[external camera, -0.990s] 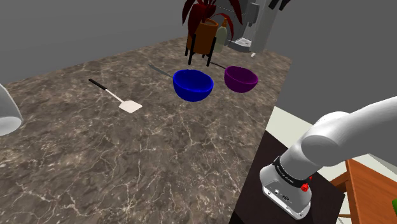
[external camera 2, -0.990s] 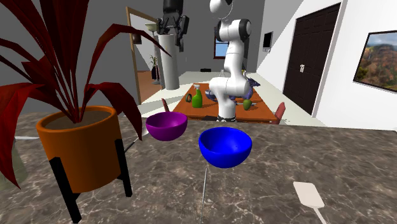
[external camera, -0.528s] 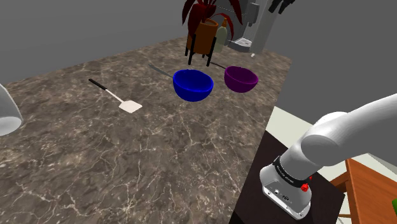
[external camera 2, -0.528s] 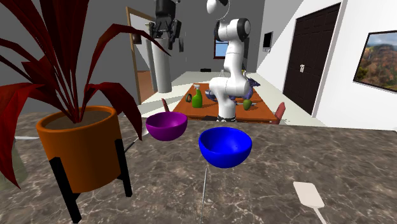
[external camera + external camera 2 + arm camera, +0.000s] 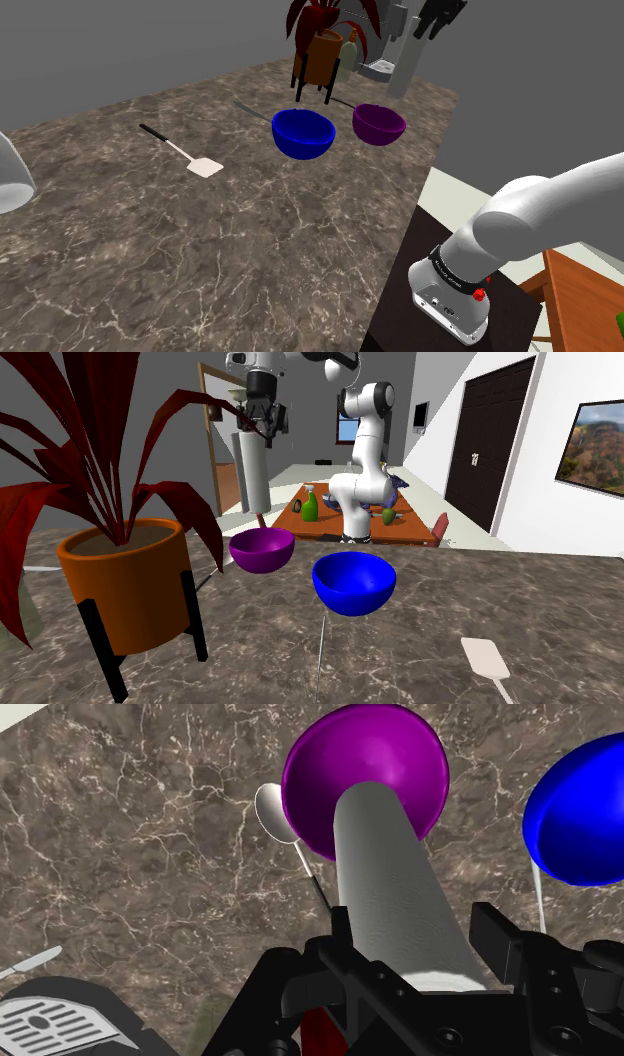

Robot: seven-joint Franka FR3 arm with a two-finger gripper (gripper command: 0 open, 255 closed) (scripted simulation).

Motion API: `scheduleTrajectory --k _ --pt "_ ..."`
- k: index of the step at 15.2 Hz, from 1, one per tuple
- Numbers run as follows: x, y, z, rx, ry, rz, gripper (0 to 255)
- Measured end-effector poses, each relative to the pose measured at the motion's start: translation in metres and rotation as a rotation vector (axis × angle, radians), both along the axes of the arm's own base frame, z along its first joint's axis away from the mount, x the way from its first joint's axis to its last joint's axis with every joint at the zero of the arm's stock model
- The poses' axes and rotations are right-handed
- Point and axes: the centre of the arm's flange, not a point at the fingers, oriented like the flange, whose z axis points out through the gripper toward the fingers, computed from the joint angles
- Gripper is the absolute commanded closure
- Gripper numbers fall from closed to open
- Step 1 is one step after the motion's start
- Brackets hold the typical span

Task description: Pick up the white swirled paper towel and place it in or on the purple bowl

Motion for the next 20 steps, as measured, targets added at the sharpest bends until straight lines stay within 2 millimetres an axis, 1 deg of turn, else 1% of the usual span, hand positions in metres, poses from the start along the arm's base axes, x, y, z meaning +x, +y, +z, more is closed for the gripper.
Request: scheduleTrajectory --k 14,16,20 --pt "0.0 -0.001 -0.072 0.0 0.0 0.0 255" --pt "0.0 -0.001 -0.077 0.0 0.0 0.0 255" --pt "0.0 -0.001 -0.078 0.0 0.0 0.0 255"
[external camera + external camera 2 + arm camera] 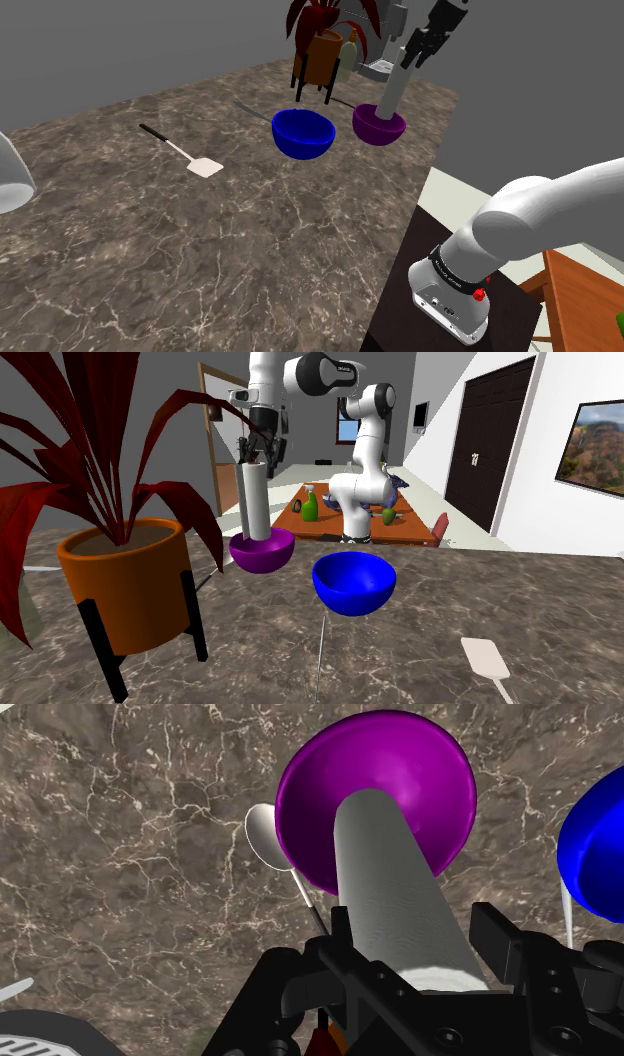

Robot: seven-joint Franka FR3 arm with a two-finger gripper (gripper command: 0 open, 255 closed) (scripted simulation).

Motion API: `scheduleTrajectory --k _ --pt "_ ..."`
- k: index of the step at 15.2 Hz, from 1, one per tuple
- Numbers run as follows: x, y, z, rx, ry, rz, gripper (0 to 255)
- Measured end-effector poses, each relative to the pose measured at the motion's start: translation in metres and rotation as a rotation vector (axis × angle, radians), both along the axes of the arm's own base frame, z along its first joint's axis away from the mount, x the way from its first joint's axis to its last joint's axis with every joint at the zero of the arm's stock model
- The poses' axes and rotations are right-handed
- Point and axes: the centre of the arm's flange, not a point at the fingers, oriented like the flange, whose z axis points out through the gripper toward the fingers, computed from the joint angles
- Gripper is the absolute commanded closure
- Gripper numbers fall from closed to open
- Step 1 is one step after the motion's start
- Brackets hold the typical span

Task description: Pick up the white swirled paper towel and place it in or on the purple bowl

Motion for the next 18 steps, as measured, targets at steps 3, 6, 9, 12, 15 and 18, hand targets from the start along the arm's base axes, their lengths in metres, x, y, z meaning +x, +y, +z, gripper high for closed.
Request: scheduleTrajectory --k 3,6,9,12,15,18 --pt "0.0 0.0 0.0 0.0 0.0 0.0 0" --pt "0.0 0.0 0.0 0.0 0.0 0.0 0" --pt "-0.002 0.001 0.006 0.0 -0.001 0.0 0" --pt "-0.01 0.0 0.037 0.0 -0.001 0.0 0" --pt "-0.011 0.0 0.047 0.0 -0.001 0.0 0" --pt "-0.011 0.0 0.048 0.0 0.0 0.0 0"
